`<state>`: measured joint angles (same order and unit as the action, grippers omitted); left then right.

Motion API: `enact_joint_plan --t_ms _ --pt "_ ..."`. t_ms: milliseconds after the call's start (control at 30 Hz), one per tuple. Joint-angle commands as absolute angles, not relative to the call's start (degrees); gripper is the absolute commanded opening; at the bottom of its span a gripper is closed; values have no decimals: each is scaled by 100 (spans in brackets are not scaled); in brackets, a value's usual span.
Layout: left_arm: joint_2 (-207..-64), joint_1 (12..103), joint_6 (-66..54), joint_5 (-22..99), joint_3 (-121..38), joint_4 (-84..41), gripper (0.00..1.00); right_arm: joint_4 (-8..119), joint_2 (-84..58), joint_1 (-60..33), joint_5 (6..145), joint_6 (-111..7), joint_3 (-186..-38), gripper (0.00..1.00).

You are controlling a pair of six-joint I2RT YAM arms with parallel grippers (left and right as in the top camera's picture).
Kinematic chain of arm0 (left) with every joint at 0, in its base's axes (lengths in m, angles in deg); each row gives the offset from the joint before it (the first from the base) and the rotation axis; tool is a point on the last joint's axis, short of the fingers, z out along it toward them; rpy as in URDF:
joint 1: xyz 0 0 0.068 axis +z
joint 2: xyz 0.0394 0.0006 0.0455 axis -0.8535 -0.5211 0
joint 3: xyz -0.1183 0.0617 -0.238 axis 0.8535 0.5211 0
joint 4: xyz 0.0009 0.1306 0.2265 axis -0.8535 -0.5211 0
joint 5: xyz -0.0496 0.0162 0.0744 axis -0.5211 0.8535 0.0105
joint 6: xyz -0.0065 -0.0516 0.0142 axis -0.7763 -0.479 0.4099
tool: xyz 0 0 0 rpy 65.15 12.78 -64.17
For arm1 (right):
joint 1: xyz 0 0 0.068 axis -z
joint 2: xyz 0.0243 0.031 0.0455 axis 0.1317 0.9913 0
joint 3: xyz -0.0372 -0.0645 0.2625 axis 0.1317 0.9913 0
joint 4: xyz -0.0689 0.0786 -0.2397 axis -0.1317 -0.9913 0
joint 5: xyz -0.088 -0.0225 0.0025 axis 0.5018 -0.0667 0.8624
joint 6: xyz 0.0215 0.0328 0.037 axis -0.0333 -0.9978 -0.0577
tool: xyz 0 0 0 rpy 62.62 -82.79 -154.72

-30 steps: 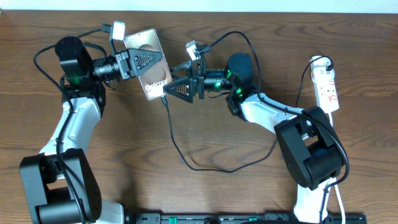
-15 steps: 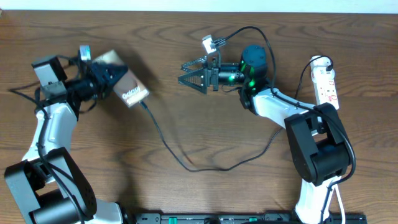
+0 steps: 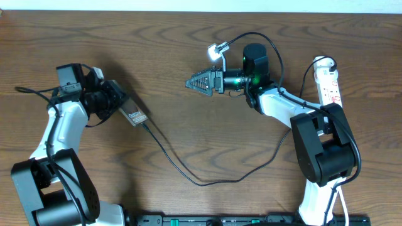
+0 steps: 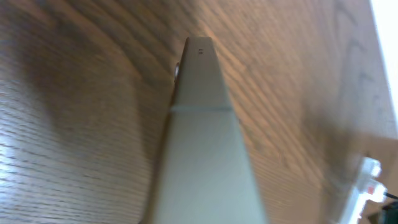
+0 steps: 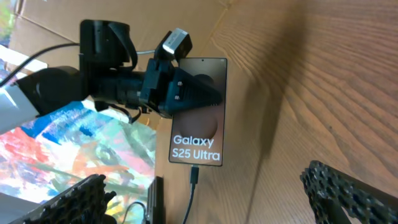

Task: Plug charger to phone and switch on socket
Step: 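Lower the cabled phone onto the table with the left gripper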

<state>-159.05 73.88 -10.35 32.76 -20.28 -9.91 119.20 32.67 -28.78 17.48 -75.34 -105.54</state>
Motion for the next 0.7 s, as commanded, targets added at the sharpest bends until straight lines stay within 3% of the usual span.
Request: enact_joint_plan --t_ms 0,667 --pt "-15879 7327 -917 3814 -2002 -1083 8 11782 3169 -2867 1778 -7166 -10630 99" --pt "-16722 7325 -1024 3703 -1641 -1037 7 11516 3169 -2970 1800 -6911 -10628 99"
